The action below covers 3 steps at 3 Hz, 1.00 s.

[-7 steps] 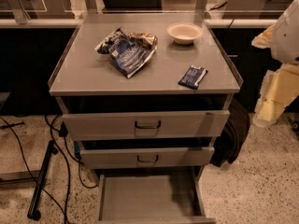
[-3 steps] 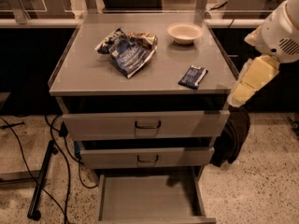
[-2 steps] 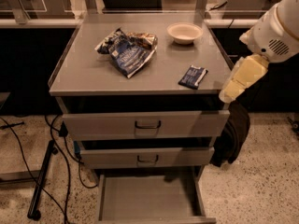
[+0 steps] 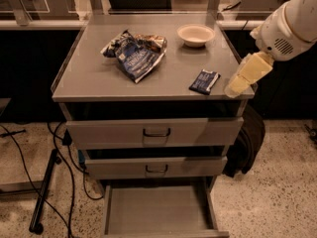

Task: Place rxbar blueberry into bottom drawer

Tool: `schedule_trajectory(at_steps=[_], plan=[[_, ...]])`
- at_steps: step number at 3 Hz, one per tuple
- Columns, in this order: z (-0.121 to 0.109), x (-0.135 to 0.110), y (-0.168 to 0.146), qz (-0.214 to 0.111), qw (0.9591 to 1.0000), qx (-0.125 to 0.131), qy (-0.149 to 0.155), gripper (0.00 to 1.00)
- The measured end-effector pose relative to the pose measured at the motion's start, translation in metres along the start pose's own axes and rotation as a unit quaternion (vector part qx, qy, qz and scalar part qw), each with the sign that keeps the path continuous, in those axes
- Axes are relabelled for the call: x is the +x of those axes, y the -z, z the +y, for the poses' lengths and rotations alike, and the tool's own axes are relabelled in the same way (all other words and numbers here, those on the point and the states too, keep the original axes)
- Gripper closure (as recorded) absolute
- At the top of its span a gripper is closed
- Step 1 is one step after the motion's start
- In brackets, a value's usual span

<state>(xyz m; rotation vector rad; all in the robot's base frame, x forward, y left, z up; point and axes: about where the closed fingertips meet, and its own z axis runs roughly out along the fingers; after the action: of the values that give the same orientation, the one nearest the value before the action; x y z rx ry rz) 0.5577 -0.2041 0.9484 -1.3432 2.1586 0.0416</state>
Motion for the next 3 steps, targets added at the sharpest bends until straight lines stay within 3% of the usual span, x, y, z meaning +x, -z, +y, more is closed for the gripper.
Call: schedule_trajectory(at_steps=[1, 3], plan=[[0.000, 0.000, 0.000, 0.000, 1.0000, 0.000, -0.001, 0.00], [-0.005, 0.006, -0.034, -0.010, 0.9993, -0.007, -0.034, 0.00]])
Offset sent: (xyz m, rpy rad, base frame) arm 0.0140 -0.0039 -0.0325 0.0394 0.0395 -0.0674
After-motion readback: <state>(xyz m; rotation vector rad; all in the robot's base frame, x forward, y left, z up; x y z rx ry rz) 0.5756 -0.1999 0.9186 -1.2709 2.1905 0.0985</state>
